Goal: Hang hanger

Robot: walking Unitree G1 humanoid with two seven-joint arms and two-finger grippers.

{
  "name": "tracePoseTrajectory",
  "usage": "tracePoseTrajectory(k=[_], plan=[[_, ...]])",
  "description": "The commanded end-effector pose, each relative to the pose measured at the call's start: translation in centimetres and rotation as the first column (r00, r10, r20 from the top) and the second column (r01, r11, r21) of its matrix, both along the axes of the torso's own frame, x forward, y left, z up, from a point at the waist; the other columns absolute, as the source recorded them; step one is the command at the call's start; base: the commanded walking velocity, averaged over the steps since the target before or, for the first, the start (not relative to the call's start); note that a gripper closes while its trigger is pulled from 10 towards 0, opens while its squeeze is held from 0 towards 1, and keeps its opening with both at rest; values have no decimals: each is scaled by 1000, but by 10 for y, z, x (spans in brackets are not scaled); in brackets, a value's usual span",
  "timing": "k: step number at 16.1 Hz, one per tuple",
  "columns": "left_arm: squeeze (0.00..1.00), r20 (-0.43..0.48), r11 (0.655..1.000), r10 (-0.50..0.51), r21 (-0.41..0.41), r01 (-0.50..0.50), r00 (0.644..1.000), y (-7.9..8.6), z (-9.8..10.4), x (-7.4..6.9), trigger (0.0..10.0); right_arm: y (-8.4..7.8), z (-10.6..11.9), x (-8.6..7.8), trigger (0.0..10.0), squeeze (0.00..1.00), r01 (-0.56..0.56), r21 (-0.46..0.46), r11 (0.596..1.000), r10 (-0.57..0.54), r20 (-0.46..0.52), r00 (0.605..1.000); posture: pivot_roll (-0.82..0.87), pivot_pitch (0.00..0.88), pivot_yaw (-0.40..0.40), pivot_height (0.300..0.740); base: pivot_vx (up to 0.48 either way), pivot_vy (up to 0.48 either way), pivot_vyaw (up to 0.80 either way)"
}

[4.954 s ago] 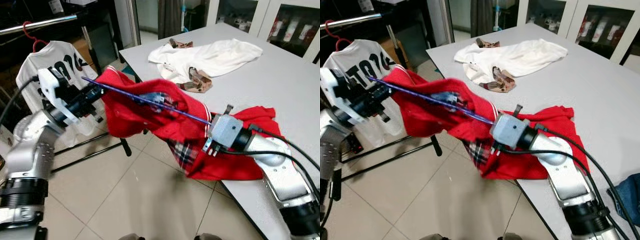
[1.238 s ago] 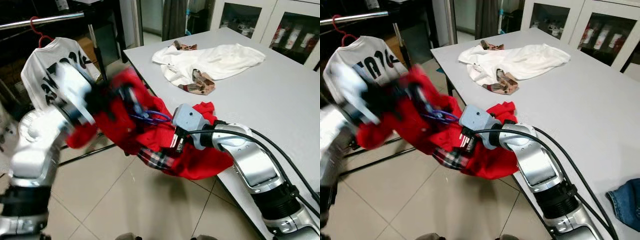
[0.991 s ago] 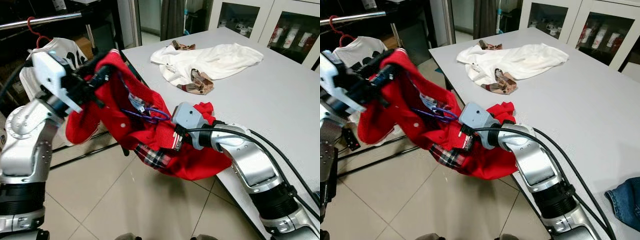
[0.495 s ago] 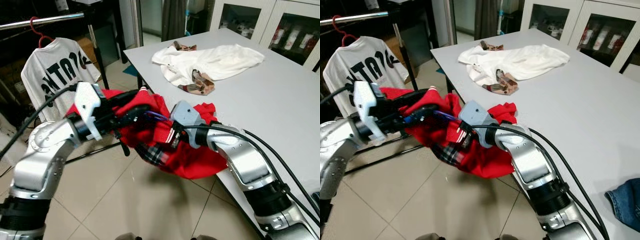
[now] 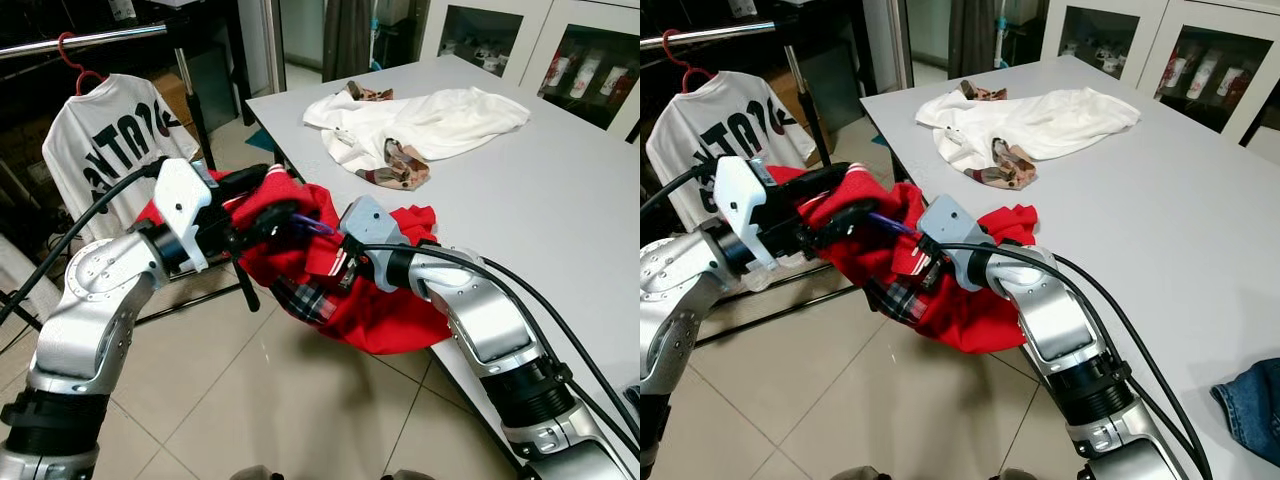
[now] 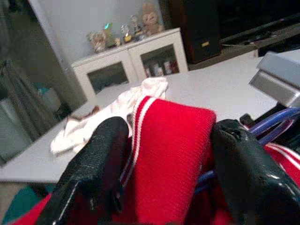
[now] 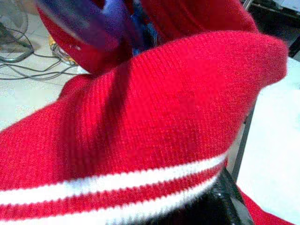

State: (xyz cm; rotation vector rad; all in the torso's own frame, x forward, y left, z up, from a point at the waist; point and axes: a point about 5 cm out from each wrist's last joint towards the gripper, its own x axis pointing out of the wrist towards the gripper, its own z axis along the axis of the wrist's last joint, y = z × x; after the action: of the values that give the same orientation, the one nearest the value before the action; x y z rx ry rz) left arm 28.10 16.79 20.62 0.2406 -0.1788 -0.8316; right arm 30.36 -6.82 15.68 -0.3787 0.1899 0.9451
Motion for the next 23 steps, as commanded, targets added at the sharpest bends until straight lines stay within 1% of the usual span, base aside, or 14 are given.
tracePoseTrajectory(k=[1, 3, 4, 7, 9, 11, 13, 14, 15, 16, 17, 19, 22, 23], plan=[[0, -57, 1000, -26, 3, 26, 998, -2, -7, -4, 10000, -2, 0, 2, 0, 0, 19, 12, 1000, -19, -7, 1000, 22, 0, 46, 736, 0, 0, 0], [0, -107, 999, -32, -9, 31, 994, 4, -9, -13, 10000, -12, -5, 8, 0, 0, 77, 3, 997, -77, -13, 997, 22, 0, 47, 736, 0, 0, 0], [0, -139, 998, -35, 47, 42, 990, 7, -12, -21, 10000, -16, -5, 14, 0, 0, 127, 6, 992, -127, -6, 992, 22, 0, 47, 736, 0, 0, 0], [0, -160, 986, -9, 164, 36, 987, 8, -15, -26, 10000, -19, -4, 21, 0, 0, 175, 10, 984, -175, 5, 985, 31, 0, 42, 736, 0, 0, 0], [0, -129, 871, 150, 486, -69, 980, 28, -32, -22, 10000, -20, -4, 26, 0, 0, 208, 23, 978, -208, 9, 978, 37, 0, 39, 736, 0, 0, 0], [0, -97, 842, 186, 529, -108, 978, 33, -30, -22, 10000, -20, -4, 27, 0, 0, 216, 33, 976, -217, 4, 976, 39, 0, 41, 736, 0, 0, 0], [0, -58, 867, 175, 481, -126, 983, 27, -17, -22, 10000, -18, -4, 26, 0, 0, 206, 43, 978, -206, -14, 978, 37, 0, 43, 736, 0, 0, 0], [0, -78, 922, 123, 378, -85, 989, 18, -9, -28, 10000, -16, -3, 24, 0, 0, 198, 60, 978, -196, -32, 980, 35, 0, 45, 736, 0, 0, 0], [0, -128, 974, 26, 227, 4, 991, 6, -6, -39, 10000, -11, 1, 20, 0, 0, 187, 112, 976, -181, -68, 981, 33, 0, 46, 736, 0, 0, 0], [0, -178, 984, -37, 168, 67, 983, -2, -14, -51, 10000, -5, 4, 16, 0, 0, 176, 168, 970, -159, -110, 981, 31, 0, 47, 736, 0, 0, 0], [0, -208, 988, -64, 128, 92, 976, -7, -20, -56, 10000, 0, 7, 13, 0, 0, 158, 194, 968, -135, -127, 983, 29, 0, 48, 736, 0, 0, 0], [0, -263, 988, -146, -87, 127, 954, -23, -36, -72, 10000, 13, 10, -1, 0, 0, 88, 248, 965, -44, -178, 983, 32, 0, 43, 736, 0, 0, 0], [0, -292, 966, -97, -258, 19, 952, -24, -53, -77, 10000, 10, -1, -5, 0, 0, 84, 232, 969, -36, -205, 978, 36, 0, 37, 736, 0, 0, 0], [0, -312, 948, -44, -313, -58, 949, -26, -68, -84, 10000, 5, -12, -10, 0, 0, 95, 209, 973, -47, -225, 973, 40, 0, 33, 736, 0, 0, 0]])
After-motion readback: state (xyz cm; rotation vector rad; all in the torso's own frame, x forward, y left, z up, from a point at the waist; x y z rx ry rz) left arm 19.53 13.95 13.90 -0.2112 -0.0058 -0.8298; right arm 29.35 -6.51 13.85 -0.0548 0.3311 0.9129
